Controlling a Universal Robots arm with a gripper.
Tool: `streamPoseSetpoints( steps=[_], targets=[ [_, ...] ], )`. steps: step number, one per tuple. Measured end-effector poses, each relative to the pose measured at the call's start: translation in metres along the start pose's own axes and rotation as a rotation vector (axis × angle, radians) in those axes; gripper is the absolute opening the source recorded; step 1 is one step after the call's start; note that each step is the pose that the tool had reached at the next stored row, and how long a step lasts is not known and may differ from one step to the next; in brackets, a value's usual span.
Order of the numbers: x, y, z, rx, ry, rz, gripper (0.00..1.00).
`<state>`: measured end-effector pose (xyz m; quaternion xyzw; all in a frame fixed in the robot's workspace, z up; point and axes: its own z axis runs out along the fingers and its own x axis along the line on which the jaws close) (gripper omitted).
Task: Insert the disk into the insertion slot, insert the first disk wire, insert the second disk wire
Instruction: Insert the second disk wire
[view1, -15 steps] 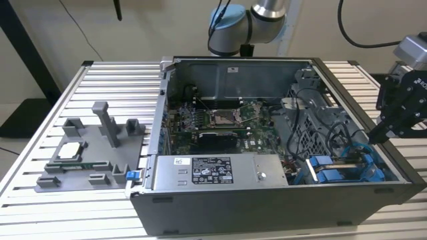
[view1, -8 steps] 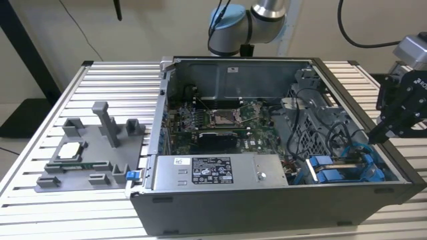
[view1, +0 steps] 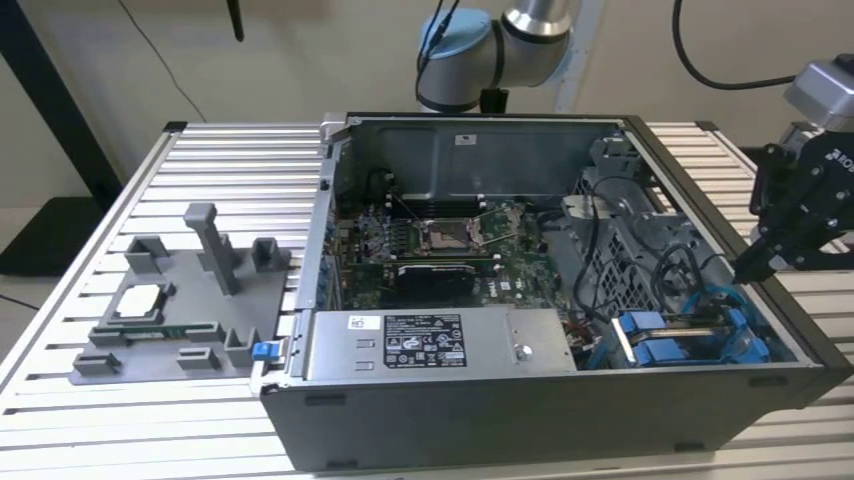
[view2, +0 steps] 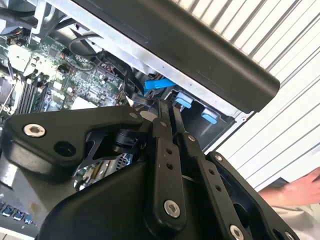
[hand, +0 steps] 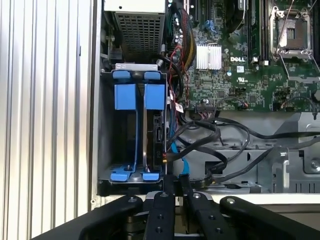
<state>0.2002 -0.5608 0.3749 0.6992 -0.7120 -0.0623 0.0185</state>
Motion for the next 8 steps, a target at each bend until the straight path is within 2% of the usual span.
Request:
streamPoseSetpoints(
  steps=[8],
  targets=[
    [-0.0029,0.0168,-0.0044,0.0,-0.0018,0.0,0.0]
  ],
)
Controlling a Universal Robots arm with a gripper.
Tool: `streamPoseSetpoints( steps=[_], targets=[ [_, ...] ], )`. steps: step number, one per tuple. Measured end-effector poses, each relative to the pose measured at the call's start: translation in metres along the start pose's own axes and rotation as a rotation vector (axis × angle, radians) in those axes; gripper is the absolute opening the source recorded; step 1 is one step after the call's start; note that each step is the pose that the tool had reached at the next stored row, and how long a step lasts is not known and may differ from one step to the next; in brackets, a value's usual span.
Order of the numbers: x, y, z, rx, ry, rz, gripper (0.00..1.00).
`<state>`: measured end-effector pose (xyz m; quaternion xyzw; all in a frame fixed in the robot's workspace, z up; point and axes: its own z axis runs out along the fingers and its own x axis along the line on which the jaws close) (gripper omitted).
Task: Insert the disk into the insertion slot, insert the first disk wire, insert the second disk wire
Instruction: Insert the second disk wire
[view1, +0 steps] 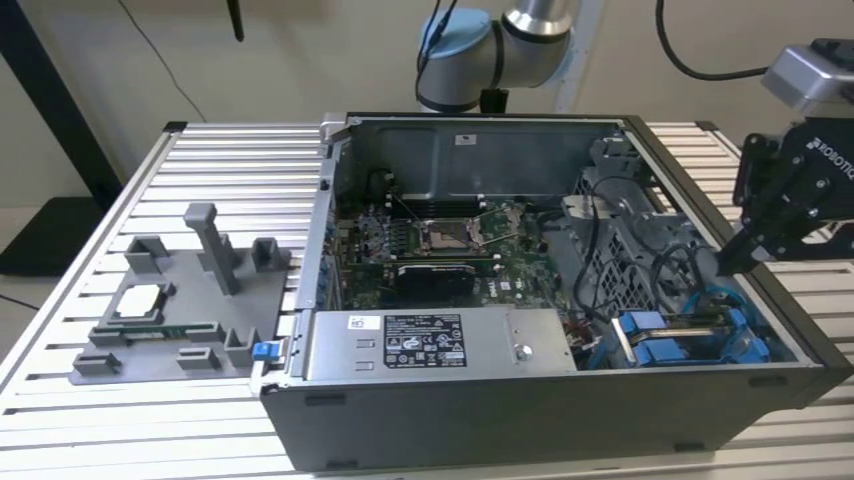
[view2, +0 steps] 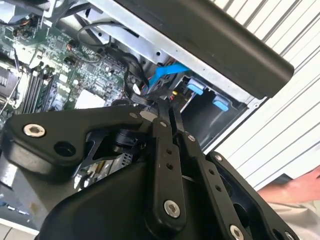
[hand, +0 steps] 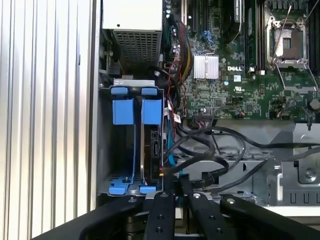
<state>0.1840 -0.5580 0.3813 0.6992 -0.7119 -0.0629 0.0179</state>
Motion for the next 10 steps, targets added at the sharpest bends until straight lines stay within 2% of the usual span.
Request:
streamPoseSetpoints(
  steps=[10],
  targets=[
    [-0.0022,0.024,-0.0018,0.0,-0.0018,0.0,0.0]
  ],
)
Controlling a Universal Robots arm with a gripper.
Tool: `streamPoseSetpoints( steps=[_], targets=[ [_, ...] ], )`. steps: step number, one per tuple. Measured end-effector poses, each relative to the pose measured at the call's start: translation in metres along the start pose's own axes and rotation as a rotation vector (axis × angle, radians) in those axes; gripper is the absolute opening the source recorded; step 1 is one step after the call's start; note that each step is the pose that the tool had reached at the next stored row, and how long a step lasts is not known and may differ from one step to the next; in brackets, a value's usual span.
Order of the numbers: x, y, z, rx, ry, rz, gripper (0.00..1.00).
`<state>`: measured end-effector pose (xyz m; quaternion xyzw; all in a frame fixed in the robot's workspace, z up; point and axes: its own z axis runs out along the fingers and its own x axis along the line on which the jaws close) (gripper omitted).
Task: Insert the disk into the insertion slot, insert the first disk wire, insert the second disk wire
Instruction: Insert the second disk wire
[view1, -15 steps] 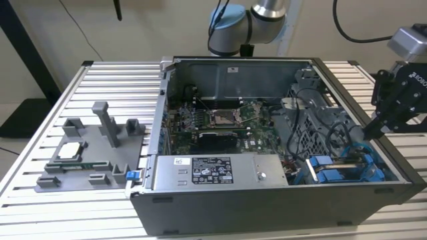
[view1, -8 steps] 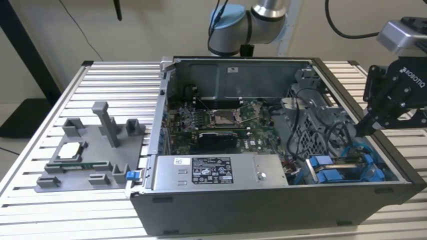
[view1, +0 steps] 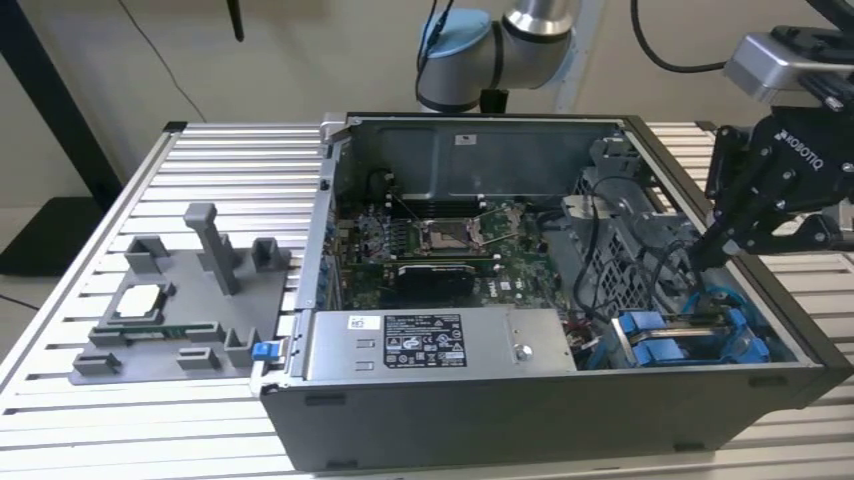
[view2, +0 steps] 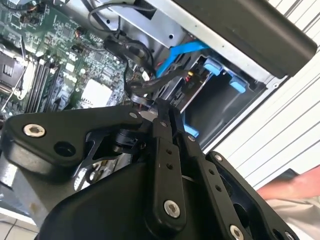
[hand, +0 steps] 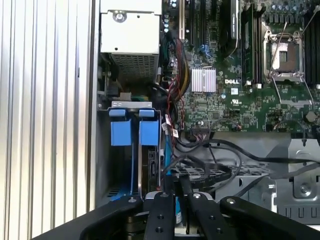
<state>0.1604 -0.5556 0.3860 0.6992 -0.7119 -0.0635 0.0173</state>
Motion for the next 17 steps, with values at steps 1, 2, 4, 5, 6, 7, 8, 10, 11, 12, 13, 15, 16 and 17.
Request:
streamPoseSetpoints(
  steps=[1,2,4,5,6,7,8,10,11,12,13,15,16,17],
  targets=[
    [0.0001,0.0026,0.0003,0.0002,-0.0005,0.0,0.0],
    [0.0001,0.0054,0.0006,0.0008,-0.0011,0.0,0.0],
    [0.0002,0.0106,0.0011,0.0035,-0.0027,-0.001,0.0],
    [0.0003,0.0131,0.0014,0.0051,-0.0036,-0.001,0.0],
    [0.0004,0.0156,0.0018,0.0069,-0.0046,-0.001,0.0],
    [0.0006,0.018,0.002,0.0096,-0.0053,-0.001,0.0],
    [0.0009,0.0201,0.0023,0.0136,-0.006,-0.002,0.0],
    [0.0021,0.0236,0.0027,0.0253,-0.0073,-0.003,0.0],
    [0.003,0.025,0.0029,0.0311,-0.0078,-0.003,0.0],
    [0.004,0.0261,0.0032,0.0365,-0.0083,-0.003,0.0],
    [0.0054,0.0271,0.0034,0.0409,-0.0086,-0.004,0.0],
    [0.0087,0.0284,0.004,0.046,-0.0098,-0.004,0.0],
    [0.0103,0.0286,0.0043,0.0471,-0.0104,-0.004,0.0],
    [0.0118,0.0286,0.0046,0.0474,-0.0112,-0.004,0.0]
  ],
)
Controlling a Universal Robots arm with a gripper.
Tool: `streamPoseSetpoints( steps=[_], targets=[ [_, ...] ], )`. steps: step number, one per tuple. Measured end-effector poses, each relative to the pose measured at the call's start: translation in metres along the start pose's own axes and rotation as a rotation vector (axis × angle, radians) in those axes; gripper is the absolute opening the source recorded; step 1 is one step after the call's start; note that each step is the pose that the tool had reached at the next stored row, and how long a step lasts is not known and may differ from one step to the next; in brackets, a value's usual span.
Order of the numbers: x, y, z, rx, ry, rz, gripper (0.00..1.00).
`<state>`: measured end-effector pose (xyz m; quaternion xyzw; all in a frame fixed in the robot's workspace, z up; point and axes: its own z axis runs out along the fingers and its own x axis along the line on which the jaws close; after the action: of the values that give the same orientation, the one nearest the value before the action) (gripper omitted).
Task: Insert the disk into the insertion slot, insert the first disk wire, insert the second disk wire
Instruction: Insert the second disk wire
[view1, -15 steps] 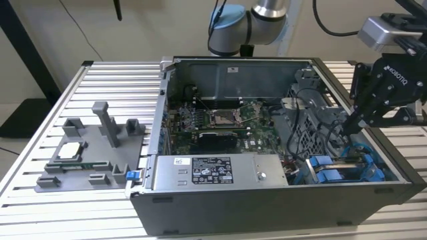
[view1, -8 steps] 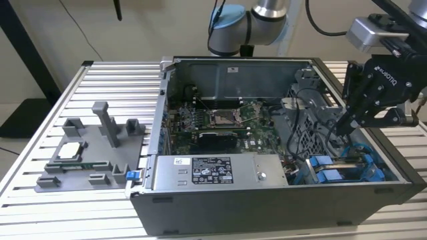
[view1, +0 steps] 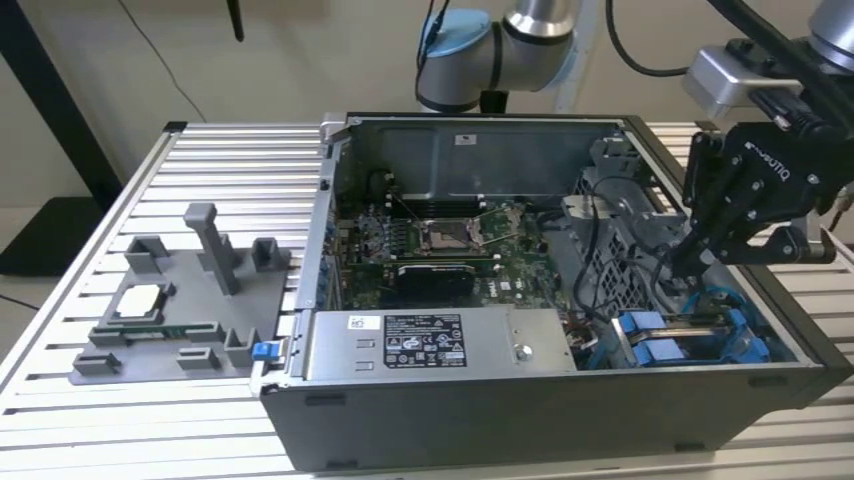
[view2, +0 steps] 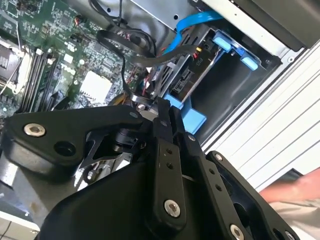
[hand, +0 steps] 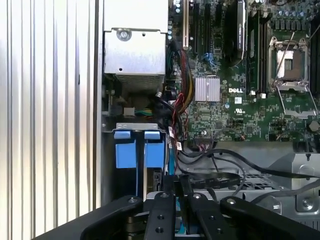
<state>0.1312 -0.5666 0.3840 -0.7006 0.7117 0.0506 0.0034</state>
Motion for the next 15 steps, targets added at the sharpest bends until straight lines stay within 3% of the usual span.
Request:
streamPoseSetpoints(
  steps=[7,15],
  targets=[
    [0.008,-0.0003,0.0028,0.0004,-0.0108,0.005,0.0],
    [0.0092,-0.0004,0.0033,0.0021,-0.0113,0.005,0.0]
  ],
)
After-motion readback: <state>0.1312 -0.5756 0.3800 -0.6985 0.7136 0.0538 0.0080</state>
